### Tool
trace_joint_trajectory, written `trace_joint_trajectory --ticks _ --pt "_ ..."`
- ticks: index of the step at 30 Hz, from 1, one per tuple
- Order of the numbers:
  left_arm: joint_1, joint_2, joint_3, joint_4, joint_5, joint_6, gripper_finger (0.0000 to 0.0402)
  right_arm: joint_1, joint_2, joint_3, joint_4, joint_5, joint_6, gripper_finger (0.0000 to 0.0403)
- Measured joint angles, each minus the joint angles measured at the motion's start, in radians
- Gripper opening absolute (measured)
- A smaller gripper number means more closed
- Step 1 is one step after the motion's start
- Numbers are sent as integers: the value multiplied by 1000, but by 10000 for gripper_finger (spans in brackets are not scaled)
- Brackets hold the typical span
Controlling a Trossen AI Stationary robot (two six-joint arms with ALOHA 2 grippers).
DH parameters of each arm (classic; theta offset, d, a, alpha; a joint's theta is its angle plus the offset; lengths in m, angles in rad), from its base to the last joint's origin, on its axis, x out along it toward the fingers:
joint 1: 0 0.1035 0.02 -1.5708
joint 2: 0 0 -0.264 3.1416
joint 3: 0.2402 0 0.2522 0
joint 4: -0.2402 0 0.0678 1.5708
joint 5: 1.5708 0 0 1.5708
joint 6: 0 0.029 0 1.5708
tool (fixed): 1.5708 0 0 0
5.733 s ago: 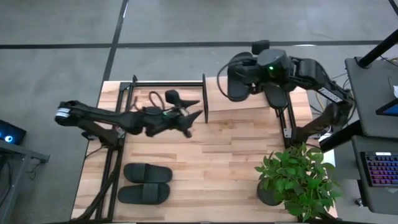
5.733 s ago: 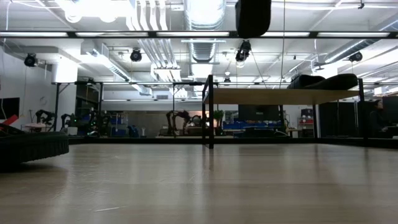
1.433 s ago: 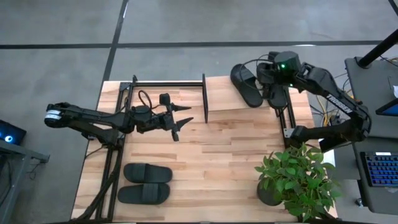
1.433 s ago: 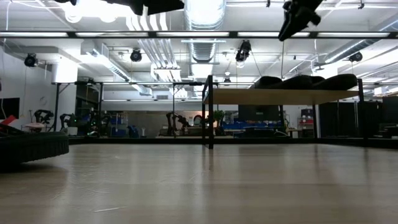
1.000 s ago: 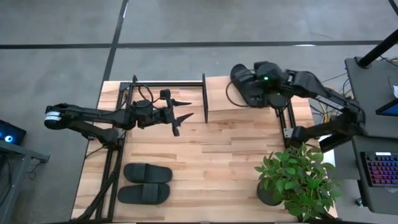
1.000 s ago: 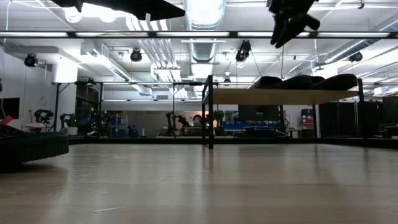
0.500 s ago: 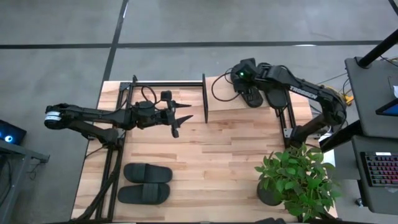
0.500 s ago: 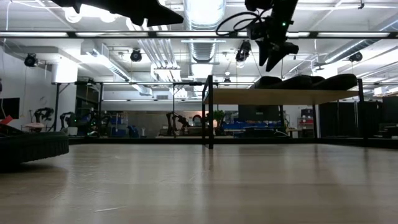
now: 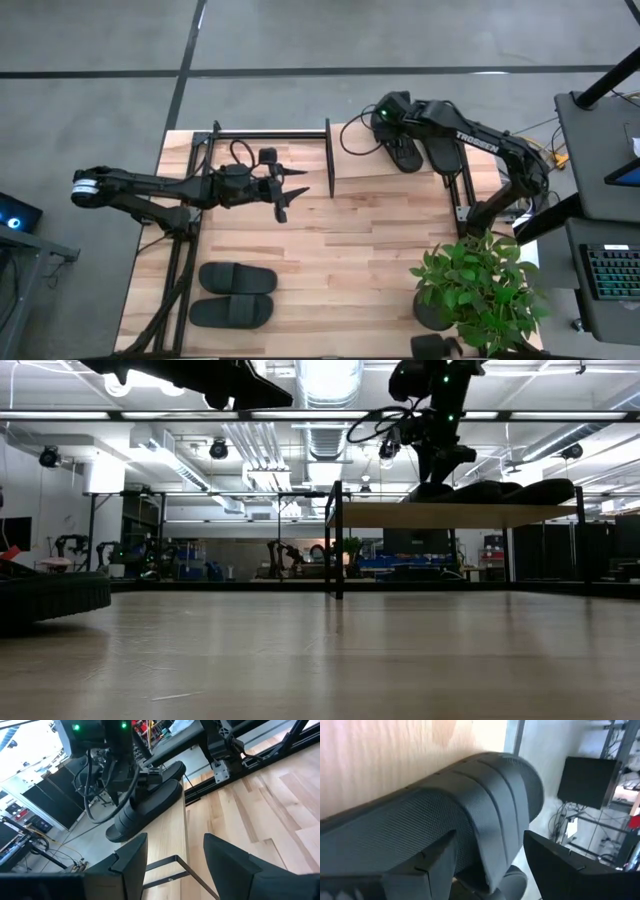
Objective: Pick and place slides into the shelf
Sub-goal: Put the black slipper on the shelf
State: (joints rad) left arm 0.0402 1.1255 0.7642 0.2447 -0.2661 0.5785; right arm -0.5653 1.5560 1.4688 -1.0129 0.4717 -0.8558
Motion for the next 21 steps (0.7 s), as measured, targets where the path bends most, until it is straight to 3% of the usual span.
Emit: trace_joint_trajectory --ticks 7,17,21 --pt "0 -1 -34 34 -5 1 178 -11 32 0 8 7 0 188" --pt "0 -3 -38 35 -30 2 178 -11 36 -1 13 51 71 28" --pt "0 -3 -38 35 -30 2 178 -10 36 0 11 104 84 15"
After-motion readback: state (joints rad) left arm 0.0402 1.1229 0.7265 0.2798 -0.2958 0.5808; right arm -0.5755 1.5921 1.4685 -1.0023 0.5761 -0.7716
